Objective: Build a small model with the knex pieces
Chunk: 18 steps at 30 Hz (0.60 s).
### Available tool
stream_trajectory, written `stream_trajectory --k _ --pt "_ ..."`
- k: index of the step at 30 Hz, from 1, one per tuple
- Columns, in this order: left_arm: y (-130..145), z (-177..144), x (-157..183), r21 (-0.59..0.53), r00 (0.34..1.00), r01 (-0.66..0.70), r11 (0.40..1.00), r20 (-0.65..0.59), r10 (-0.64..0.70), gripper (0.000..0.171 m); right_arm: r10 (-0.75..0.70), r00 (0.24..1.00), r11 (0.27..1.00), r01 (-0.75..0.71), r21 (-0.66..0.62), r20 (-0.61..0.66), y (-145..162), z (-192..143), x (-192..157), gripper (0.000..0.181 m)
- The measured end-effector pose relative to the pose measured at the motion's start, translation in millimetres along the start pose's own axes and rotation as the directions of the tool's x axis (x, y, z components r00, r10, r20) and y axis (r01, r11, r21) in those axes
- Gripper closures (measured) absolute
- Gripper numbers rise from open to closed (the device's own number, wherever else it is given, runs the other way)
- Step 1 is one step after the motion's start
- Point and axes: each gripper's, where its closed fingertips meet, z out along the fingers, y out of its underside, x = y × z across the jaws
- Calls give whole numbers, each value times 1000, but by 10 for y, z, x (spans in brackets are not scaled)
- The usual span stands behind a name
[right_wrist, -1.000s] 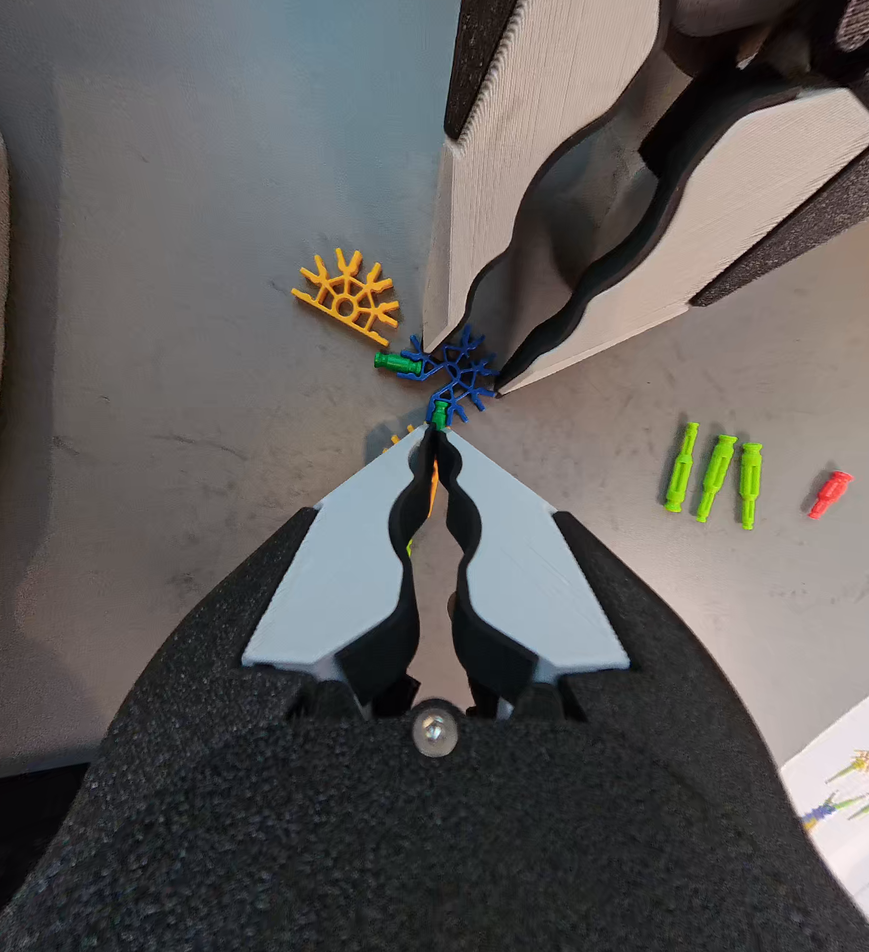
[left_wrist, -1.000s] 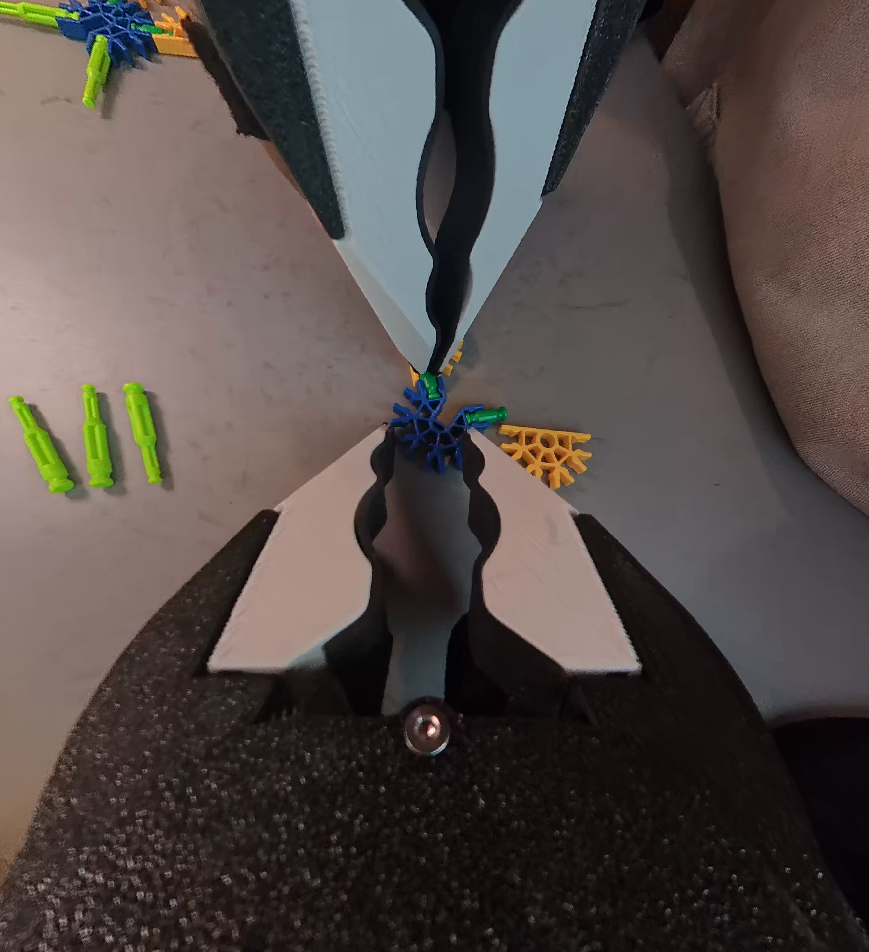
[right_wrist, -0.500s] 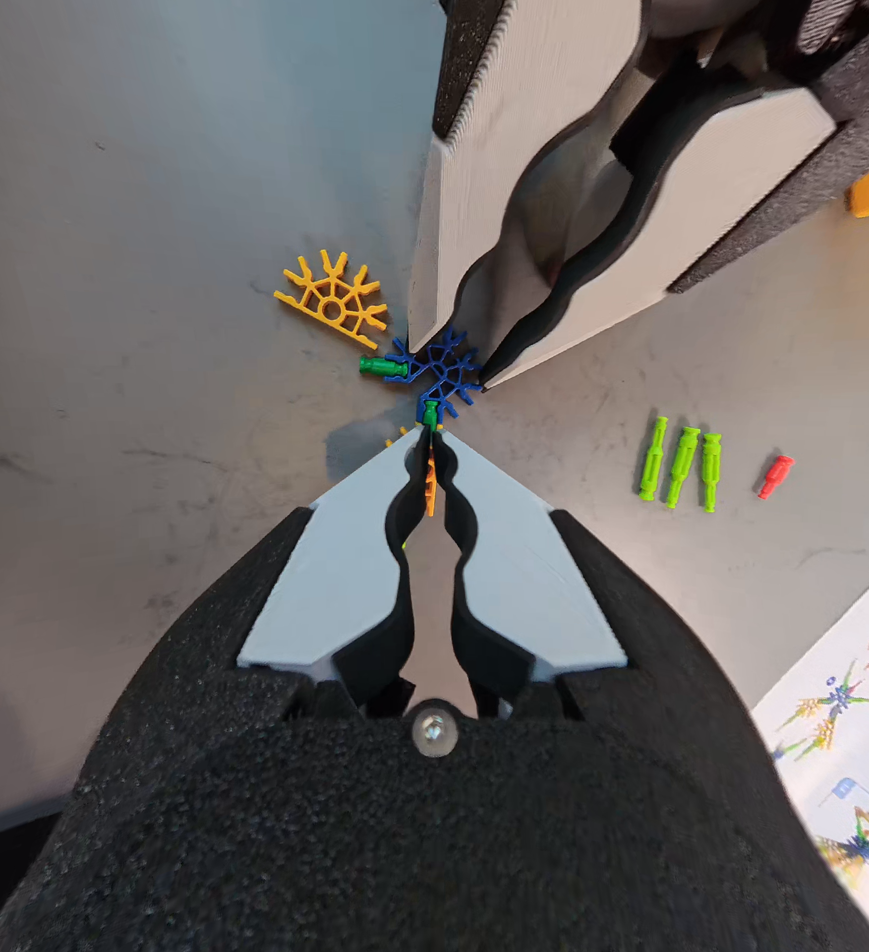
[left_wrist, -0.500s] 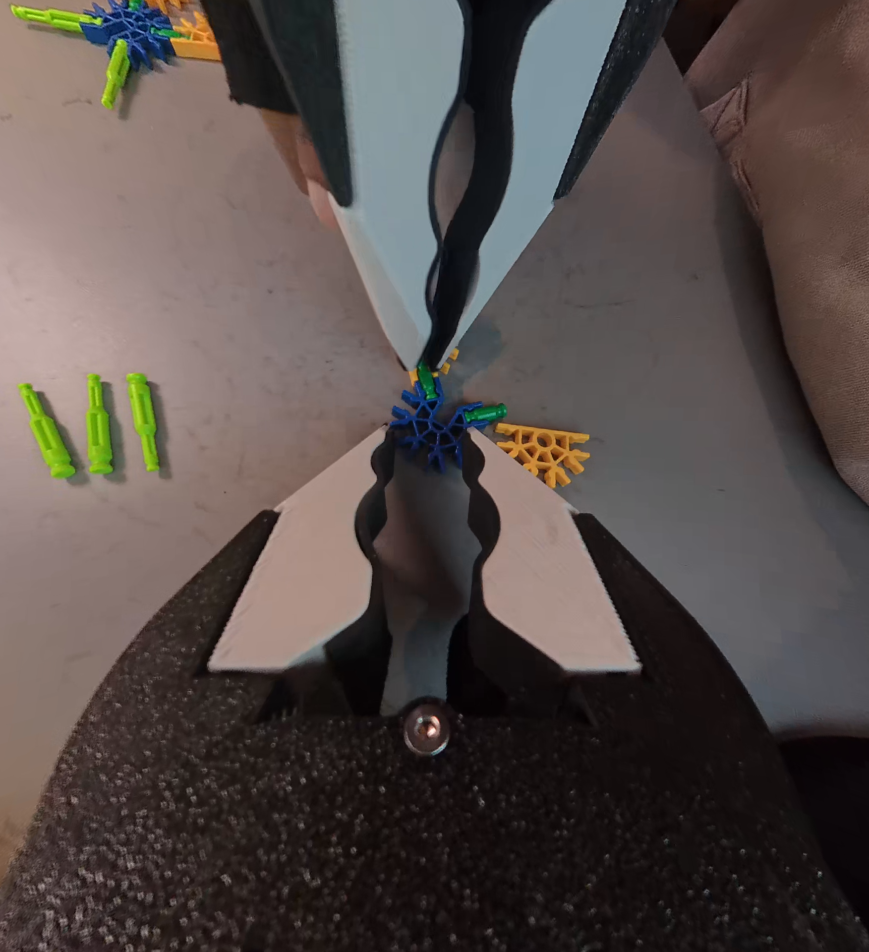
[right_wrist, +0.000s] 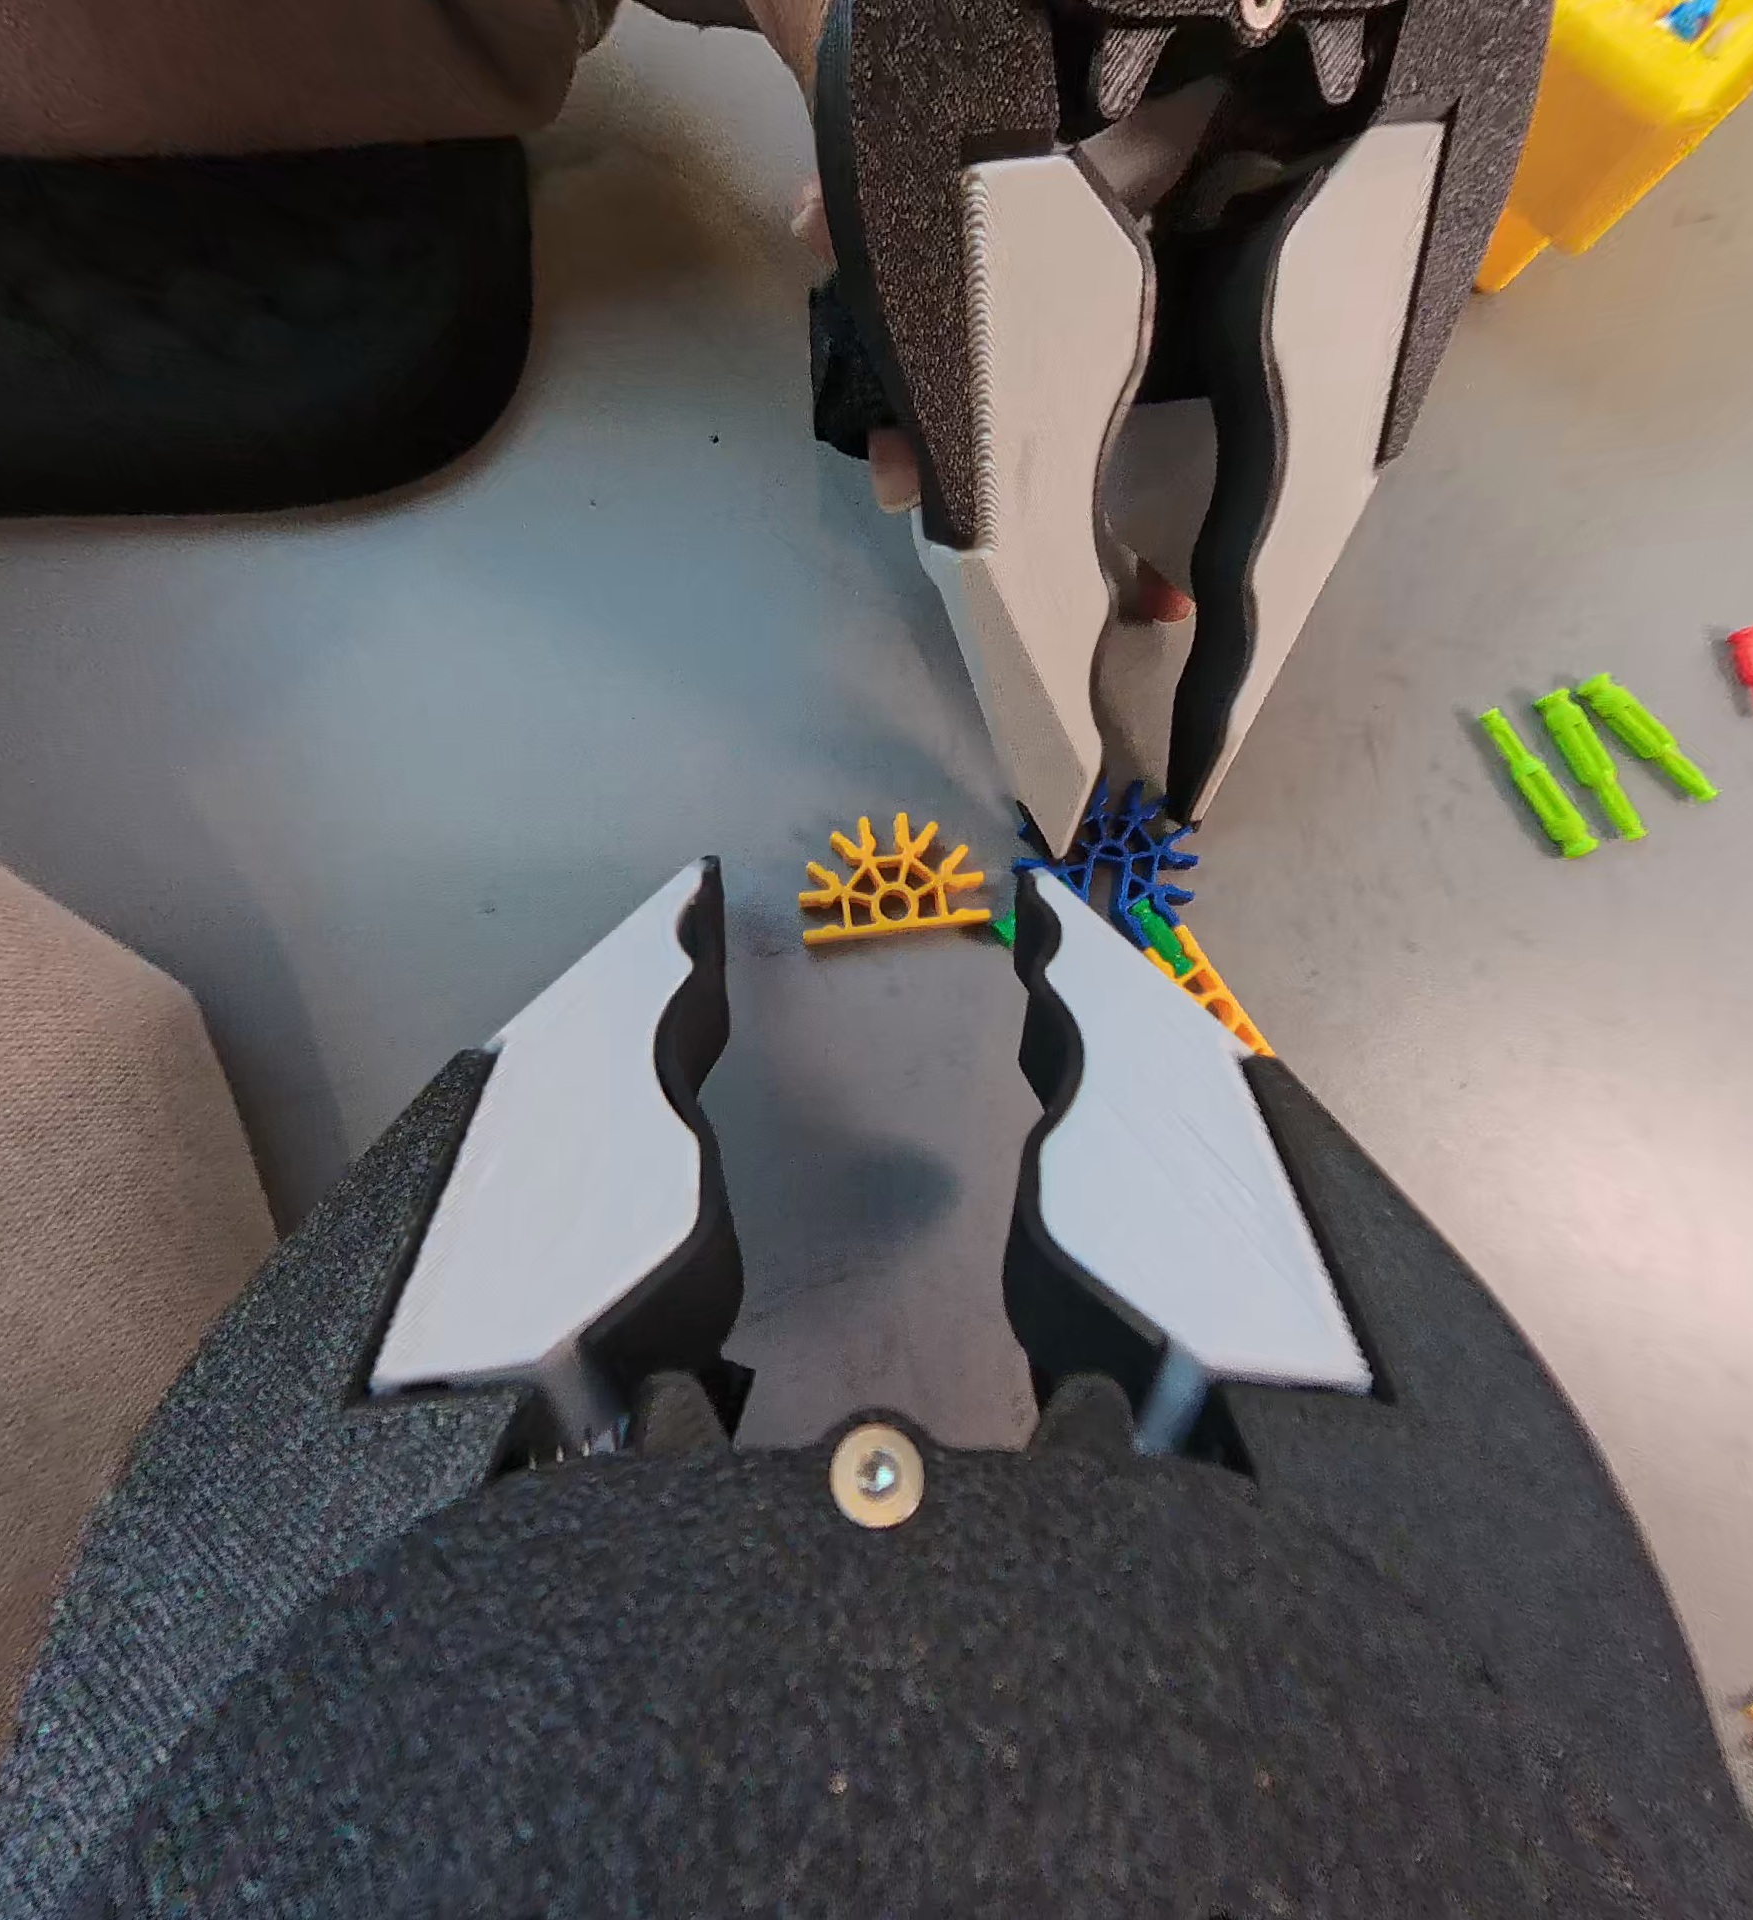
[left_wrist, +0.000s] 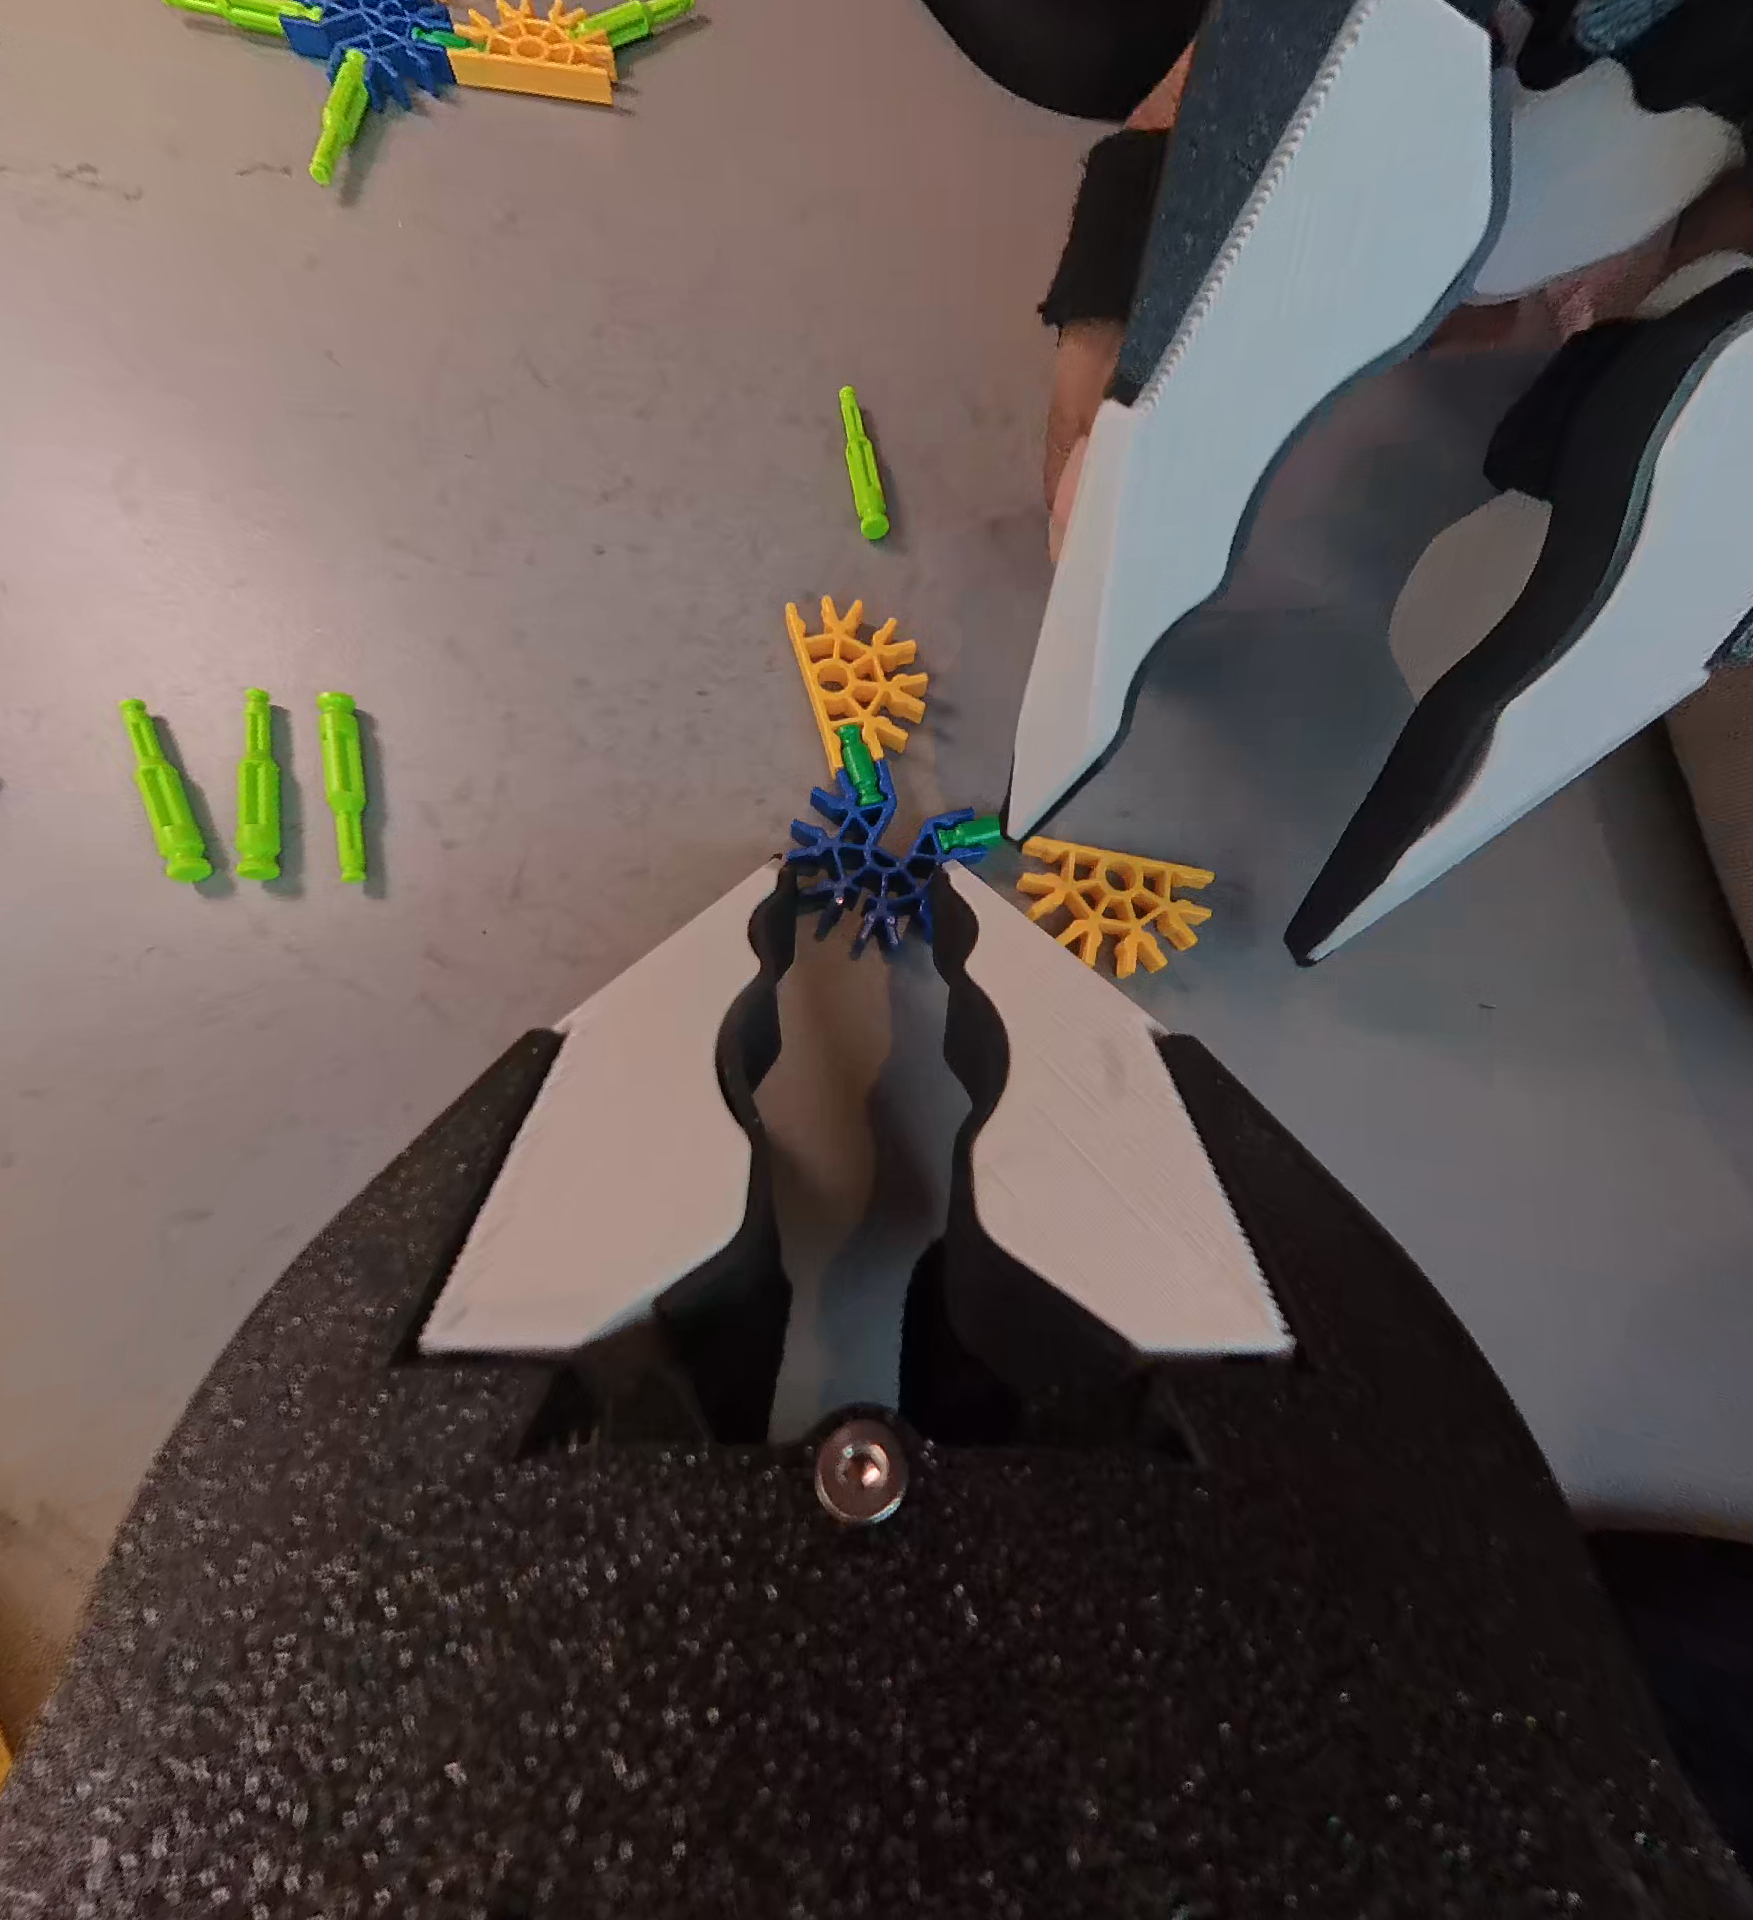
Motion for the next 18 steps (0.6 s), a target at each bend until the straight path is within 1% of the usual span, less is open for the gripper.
stream_trajectory --k 2,4,6,8,10,12,13,14,16,18 --pt "14 -16 -3 2 1000 1 1000 11 -1 146 -42 999 999 42 9 -11 -31 34 -24 138" --pt "28 -32 -2 5 1000 6 1000 17 -6 146 -79 997 996 79 -30 21 34 42 -43 149" --pt "42 -49 -1 4 1000 6 1000 29 -6 146 -135 990 989 137 -57 34 116 -13 14 159" --pt "57 -66 21 2 999 0 1000 33 0 146 -200 972 975 210 -75 123 236 -114 -14 168" --pt "70 -78 46 5 999 -1 1000 33 1 146 -290 944 947 306 -93 158 398 -216 46 171" --pt "84 -83 96 7 1000 12 1000 12 -12 146 -300 942 944 316 -94 152 477 -314 139 170" --pt "88 -85 117 8 1000 14 1000 8 -14 145 -273 950 953 289 -95 149 487 -358 167 164" --pt "92 -87 122 10 1000 13 1000 13 -13 144 -234 961 966 247 -79 149 453 -393 160 156" --pt "97 -94 126 13 1000 15 1000 20 -15 144 -151 976 988 156 -19 157 293 -414 55 148" --pt "101 -97 127 15 999 26 1000 19 -27 144 -87 986 996 85 21 140 141 -323 -60 143"
